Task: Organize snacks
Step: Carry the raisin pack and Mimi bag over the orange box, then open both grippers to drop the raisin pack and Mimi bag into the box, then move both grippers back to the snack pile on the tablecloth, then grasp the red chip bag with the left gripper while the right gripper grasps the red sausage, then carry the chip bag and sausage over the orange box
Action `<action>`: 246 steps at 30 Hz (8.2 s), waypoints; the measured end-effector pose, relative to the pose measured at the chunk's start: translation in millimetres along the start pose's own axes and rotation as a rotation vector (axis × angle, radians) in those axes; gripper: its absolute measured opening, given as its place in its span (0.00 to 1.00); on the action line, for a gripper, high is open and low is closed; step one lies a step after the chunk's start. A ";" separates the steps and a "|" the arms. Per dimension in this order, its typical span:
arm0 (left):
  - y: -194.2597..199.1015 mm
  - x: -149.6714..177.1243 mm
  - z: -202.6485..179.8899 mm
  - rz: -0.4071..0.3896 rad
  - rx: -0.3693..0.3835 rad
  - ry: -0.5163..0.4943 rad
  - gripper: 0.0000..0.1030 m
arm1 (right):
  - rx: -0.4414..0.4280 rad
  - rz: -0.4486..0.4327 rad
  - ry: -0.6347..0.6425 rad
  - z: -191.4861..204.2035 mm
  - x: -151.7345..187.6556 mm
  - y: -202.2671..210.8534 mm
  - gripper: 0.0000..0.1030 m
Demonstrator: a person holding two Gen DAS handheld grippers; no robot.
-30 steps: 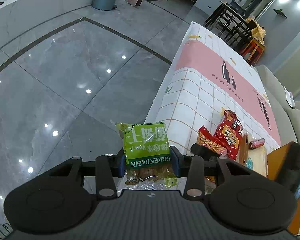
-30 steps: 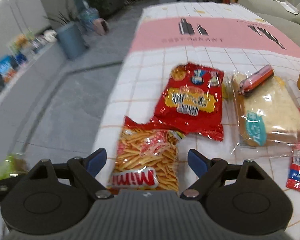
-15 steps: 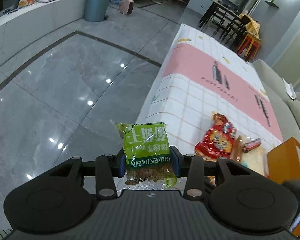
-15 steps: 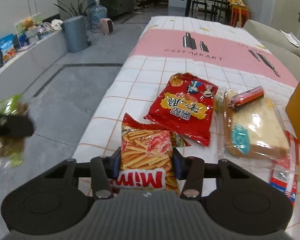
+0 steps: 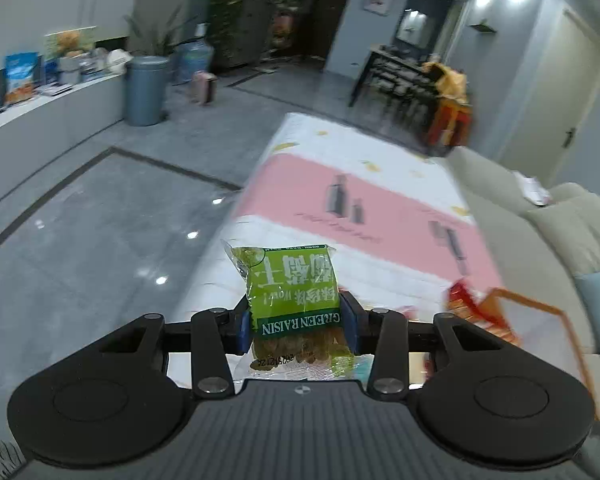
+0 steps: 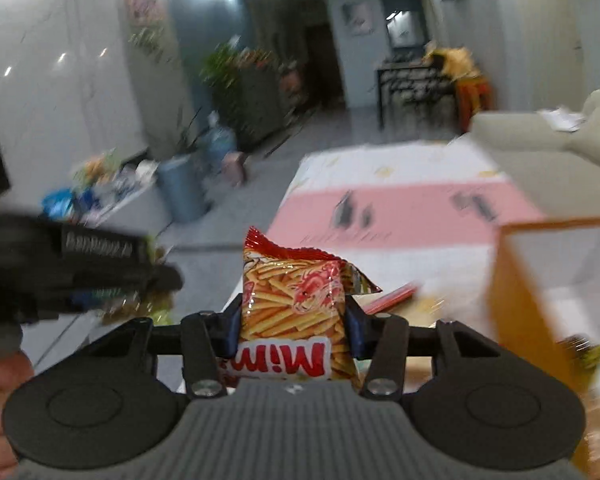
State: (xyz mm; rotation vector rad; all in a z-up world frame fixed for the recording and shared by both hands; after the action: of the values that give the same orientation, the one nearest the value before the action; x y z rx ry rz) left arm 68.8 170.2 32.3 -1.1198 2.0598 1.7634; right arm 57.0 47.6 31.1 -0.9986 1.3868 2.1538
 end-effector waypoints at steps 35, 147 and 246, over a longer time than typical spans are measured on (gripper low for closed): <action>-69.7 54.5 -184.0 0.215 0.407 -0.332 0.47 | 0.497 0.333 -0.140 -256.0 -10.0 -11.3 0.66; -105.0 -20.8 23.7 0.221 -0.206 0.075 0.84 | 0.167 0.268 -0.361 -84.0 -27.6 -162.2 0.68; -107.3 5.4 -224.7 0.222 0.350 -0.247 0.80 | 0.181 0.078 -0.370 -286.9 -51.4 20.6 0.21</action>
State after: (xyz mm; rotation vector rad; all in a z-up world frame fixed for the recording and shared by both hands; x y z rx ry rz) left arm 204.7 -37.0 7.2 -0.5651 2.2835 1.4566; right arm 179.7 -216.5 8.3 -0.4569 1.4217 2.0878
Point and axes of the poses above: each gripper's, at about its wrist camera, not at the fingertips, and y roughly against the way its jaws point, z to its left, x to its underside, the point moved 1 cm from there along -y, roughly the way its jaws point, and after that the axes turned 11 degrees about z, right-handed, at the moved point
